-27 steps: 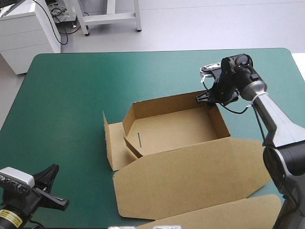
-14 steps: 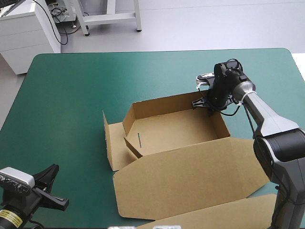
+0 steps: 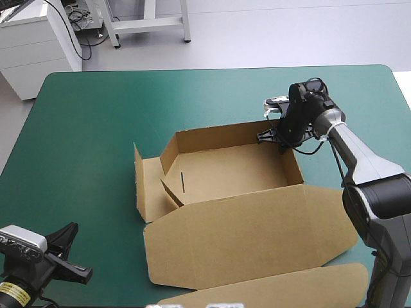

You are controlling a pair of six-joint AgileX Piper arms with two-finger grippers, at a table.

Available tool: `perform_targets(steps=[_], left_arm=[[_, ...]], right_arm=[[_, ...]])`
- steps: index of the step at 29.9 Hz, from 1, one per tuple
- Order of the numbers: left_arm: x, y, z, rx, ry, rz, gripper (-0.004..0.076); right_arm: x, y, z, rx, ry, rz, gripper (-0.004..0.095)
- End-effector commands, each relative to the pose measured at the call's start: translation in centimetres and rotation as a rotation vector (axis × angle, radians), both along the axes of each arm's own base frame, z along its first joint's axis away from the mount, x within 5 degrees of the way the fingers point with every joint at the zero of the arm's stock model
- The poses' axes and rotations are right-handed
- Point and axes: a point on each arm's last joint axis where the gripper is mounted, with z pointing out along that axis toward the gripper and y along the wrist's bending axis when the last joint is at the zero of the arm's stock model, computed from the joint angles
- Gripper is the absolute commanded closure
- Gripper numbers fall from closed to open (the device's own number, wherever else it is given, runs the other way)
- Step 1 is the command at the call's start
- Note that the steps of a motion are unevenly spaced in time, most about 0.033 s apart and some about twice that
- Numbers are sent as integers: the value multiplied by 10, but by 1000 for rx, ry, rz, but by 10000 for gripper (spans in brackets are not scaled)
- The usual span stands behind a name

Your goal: Fold the box

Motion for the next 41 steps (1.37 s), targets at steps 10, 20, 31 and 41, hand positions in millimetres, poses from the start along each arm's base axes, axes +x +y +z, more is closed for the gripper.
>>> perform_targets(steps=[10,20,31,41], left_arm=[[4,1,18,18,-159,9,731],[4,2,19,22,-161,11,731],[2,0,13,68,-105,-23,479],[11,-6,25,-23,-194,-16,193]], right_arm=[[-46,-19,127,36,-333,-12,928],[-71,-31,161,11,-439,-48,928],[-71,-31,160,14,-436,-45,928],[-71,-31,160,16,-436,-43,928]])
